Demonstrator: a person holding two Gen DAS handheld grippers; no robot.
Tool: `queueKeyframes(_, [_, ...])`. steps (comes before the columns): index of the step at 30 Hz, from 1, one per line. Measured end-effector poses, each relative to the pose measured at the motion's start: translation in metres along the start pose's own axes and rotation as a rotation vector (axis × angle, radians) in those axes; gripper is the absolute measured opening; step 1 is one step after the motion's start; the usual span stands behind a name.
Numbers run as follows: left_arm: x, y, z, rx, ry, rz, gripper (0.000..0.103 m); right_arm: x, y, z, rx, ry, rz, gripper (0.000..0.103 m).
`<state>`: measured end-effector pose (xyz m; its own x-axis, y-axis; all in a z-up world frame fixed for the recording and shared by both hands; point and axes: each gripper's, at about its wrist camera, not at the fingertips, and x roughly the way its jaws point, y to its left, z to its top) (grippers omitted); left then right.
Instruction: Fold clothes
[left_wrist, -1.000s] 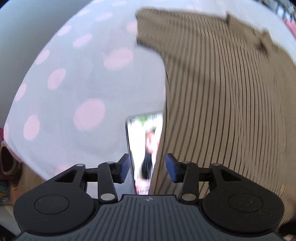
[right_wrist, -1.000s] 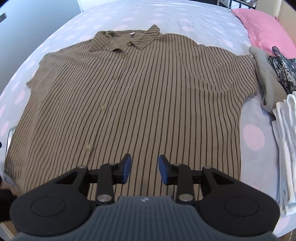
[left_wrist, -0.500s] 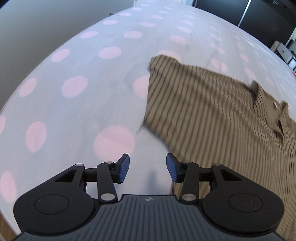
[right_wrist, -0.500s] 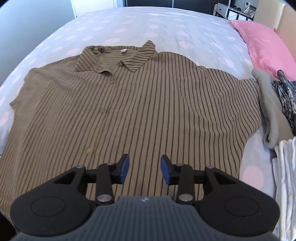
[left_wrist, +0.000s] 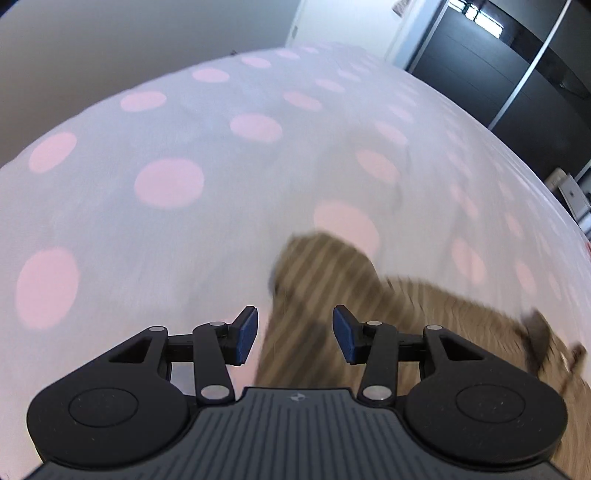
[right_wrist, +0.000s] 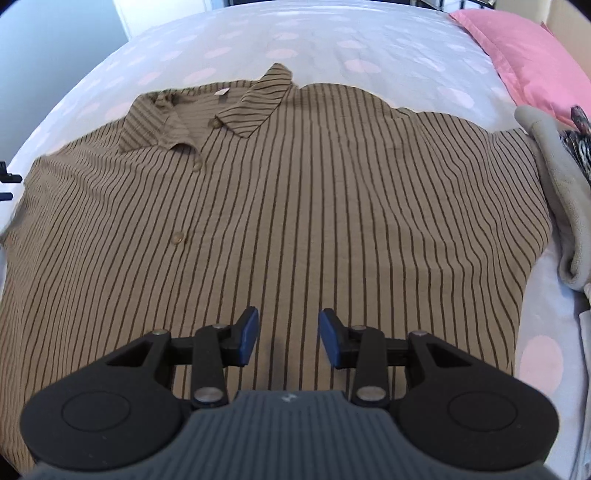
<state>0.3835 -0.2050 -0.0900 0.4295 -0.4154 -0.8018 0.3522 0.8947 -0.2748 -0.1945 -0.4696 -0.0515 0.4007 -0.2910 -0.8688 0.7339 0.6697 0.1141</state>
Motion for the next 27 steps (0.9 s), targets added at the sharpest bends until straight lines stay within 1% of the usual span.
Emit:
queueKeyframes(3, [0.02,0.0,0.008,-0.014,-0.012,0.01,0.043,0.004,-0.003,0.004,0.058,0.021,0.04,0.04])
queueKeyframes(4, [0.026,0.0,0.008,-0.009,-0.01,0.015,0.043,0.006,-0.002,0.005,0.061,0.027,0.054,0.04])
queueKeyframes(8, [0.035,-0.007,0.002,0.011,-0.071,0.004,0.041,0.01,-0.001,0.005,0.044,0.042,0.064,0.04])
queueKeyframes(9, [0.036,-0.011,0.001,0.016,-0.083,0.002,0.028,0.012,-0.002,0.004,0.047,0.05,0.062,0.04])
queueKeyframes(11, [0.036,-0.018,0.0,0.025,-0.081,-0.024,0.01,0.015,-0.006,0.004,0.068,0.071,0.061,0.04])
queueKeyframes(12, [0.034,-0.022,0.0,0.031,-0.085,-0.031,0.007,0.016,-0.008,0.003,0.08,0.08,0.064,0.04])
queueKeyframes(14, [0.022,-0.033,0.0,0.069,-0.121,-0.019,0.003,0.016,-0.01,0.003,0.1,0.094,0.073,0.04])
queueKeyframes(15, [0.014,-0.039,0.001,0.094,-0.138,-0.013,0.003,0.015,-0.011,0.002,0.107,0.099,0.079,0.04])
queueKeyframes(17, [-0.001,-0.055,0.002,0.158,-0.143,0.005,0.002,0.011,-0.011,0.002,0.113,0.101,0.092,0.04])
queueKeyframes(18, [-0.01,-0.065,0.003,0.195,-0.146,0.028,0.002,0.009,-0.01,0.002,0.114,0.098,0.098,0.04])
queueKeyframes(22, [-0.045,-0.116,-0.001,0.356,-0.157,0.075,0.002,0.0,-0.005,0.004,0.103,0.082,0.115,0.04])
queueKeyframes(24, [-0.056,-0.141,-0.005,0.397,-0.144,0.069,0.002,-0.005,0.0,0.005,0.07,0.069,0.097,0.04])
queueKeyframes(27, [-0.061,-0.179,-0.012,0.457,-0.12,0.048,0.002,-0.008,0.006,0.005,0.028,0.077,0.03,0.04])
